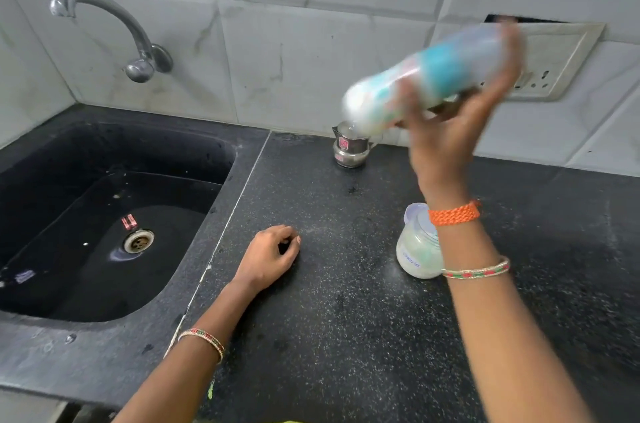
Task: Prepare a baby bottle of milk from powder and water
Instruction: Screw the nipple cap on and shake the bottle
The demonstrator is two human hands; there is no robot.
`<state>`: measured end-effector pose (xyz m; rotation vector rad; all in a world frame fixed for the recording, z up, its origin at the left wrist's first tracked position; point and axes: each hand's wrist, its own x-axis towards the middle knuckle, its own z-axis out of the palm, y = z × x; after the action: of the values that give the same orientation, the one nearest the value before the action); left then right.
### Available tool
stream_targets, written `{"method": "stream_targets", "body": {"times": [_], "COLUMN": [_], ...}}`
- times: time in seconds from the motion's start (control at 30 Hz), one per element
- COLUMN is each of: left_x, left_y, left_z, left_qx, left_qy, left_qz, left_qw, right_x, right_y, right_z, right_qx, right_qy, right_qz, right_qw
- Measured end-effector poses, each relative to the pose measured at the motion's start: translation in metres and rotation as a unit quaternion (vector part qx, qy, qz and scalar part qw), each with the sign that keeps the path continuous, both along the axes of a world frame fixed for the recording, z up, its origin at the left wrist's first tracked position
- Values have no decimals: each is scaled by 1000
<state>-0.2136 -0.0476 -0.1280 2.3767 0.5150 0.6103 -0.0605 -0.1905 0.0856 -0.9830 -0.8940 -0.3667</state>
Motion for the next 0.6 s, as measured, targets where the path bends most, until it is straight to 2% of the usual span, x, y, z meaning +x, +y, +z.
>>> {"method": "stream_targets", "body": {"times": [0.03,0.07,0.1,0.13,0.17,0.2,0.23,0.27,0.3,0.37,0.4,0.43,0.47,0.5,0.53,0.57,0.6], "left_x": [0,0,-1,-1,-1,0,0,-1,-1,-1,0,1,1,1,0,0,1], "left_y": [0,0,0,0,-1,0,1,1,1,1,1,2,2,2,3,3,3], "left_z": [0,-1,0,1,1,1,1,-1,-3,-5,-5,-5,-5,-4,-4,-4,-3], "left_qx": [3,2,2,-1,-9,-17,-20,-15,-7,8,13,11,2,-11,-20,-19,-10], "left_qy": [2,2,0,-2,-7,-10,-12,-12,-11,6,12,14,17,15,11,6,3], "left_qz": [1,3,4,3,3,3,3,4,6,2,0,-4,-9,-12,-12,-11,-8], "left_qw": [1000,1000,1000,1000,1000,1000,1000,1000,1000,1000,1000,1000,1000,1000,1000,1000,1000], "right_x": [0,-3,-9,-18,-30,-34,-30,-24,-13,5,7,0,-13,-24,-28,-29,-24], "right_y": [1,2,2,1,-1,-7,-13,-15,-16,-20,-20,-18,-17,-18,-16,-12,-7], "right_z": [-1,-7,-14,-25,-38,-49,-50,-44,-33,-24,-27,-32,-43,-54,-63,-66,-65], "right_qx": [105,137,82,-27,-148,-209,-197,-146,-67,75,81,19,-81,-166,-190,-150,-63], "right_qy": [135,225,253,222,155,114,120,151,204,287,298,281,237,191,179,211,273], "right_qz": [35,71,108,154,204,244,266,253,209,142,145,167,204,239,252,237,201], "right_qw": [985,962,958,962,955,940,936,944,954,944,940,945,946,937,932,936,939]}}
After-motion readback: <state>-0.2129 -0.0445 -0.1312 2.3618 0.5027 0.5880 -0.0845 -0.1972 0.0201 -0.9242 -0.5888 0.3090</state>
